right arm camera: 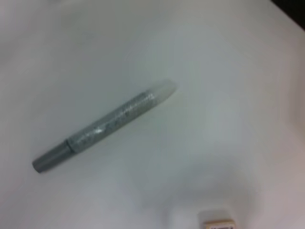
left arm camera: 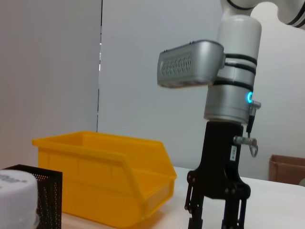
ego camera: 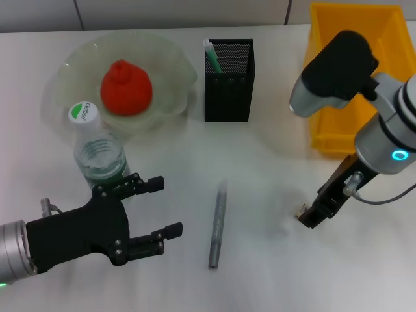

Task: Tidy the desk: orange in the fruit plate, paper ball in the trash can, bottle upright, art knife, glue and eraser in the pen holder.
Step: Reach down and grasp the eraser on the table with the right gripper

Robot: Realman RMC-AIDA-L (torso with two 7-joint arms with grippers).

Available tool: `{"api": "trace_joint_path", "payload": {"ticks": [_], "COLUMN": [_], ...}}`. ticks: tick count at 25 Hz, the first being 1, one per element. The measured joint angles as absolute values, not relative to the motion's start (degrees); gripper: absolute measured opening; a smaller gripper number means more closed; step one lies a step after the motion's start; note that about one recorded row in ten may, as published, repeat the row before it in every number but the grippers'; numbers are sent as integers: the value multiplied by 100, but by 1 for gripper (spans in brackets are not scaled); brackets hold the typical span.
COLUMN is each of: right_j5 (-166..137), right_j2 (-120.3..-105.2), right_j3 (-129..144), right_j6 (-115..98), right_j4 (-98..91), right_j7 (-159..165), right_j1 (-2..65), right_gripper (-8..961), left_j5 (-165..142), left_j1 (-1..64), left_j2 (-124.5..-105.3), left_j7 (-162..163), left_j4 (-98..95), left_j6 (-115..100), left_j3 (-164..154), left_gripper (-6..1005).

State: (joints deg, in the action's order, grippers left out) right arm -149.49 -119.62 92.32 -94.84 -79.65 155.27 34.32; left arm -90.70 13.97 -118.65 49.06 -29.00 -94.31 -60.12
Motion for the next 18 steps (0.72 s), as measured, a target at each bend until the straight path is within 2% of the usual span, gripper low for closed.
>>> {"api": "trace_joint_path", "payload": {"ticks": [12, 18], "right_j5": [-15040, -15023], "right_j2": [-11962, -11967], "right_j3": [9571, 9616], "right_j6": [-9011, -8972], "right_j4": [-7348, -7208], "right_j7": [15569, 15569], "right_j1": [3616, 3698], "right_gripper": [651, 446], "left_j5": [-9070, -9070], "left_j1": [1384, 1406], "left_j2": [-11865, -11870], "left_j7": [4892, 4886], "left_j4": [-2900, -2900], "left_j6": [-9440, -9436], "left_j3": [-6012, -6012], "left_gripper": [785, 784]}}
